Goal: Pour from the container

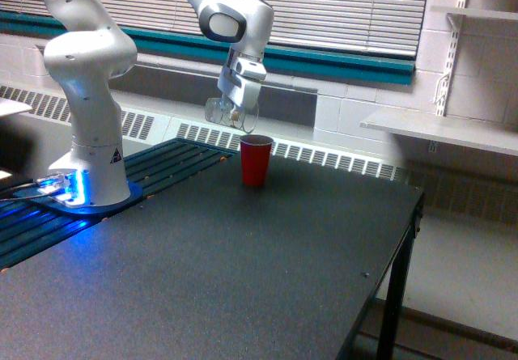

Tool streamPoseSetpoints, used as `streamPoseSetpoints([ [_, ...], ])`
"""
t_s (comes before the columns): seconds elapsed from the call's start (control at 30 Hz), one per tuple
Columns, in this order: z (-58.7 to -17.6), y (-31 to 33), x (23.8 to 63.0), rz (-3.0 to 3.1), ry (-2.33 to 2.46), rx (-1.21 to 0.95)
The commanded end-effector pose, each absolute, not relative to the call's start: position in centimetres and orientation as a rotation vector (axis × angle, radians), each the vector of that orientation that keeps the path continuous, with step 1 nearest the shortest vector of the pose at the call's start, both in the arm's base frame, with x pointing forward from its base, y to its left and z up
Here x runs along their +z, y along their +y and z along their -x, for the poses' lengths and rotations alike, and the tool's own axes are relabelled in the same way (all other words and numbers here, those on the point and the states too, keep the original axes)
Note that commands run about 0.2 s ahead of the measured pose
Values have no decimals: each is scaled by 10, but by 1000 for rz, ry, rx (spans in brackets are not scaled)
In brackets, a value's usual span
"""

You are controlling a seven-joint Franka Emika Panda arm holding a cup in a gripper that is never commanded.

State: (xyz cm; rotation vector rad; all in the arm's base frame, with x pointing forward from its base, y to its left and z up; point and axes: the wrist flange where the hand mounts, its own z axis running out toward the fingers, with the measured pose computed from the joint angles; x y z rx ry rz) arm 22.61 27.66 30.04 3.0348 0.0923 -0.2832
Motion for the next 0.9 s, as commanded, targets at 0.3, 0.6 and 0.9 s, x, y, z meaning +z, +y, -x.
streamPoseSetpoints([
  [0.3,-225,274,305,-3027,126,-287],
  [0.6,-221,273,304,-3020,136,-294],
  [0.9,-224,272,311,-3047,114,-249],
])
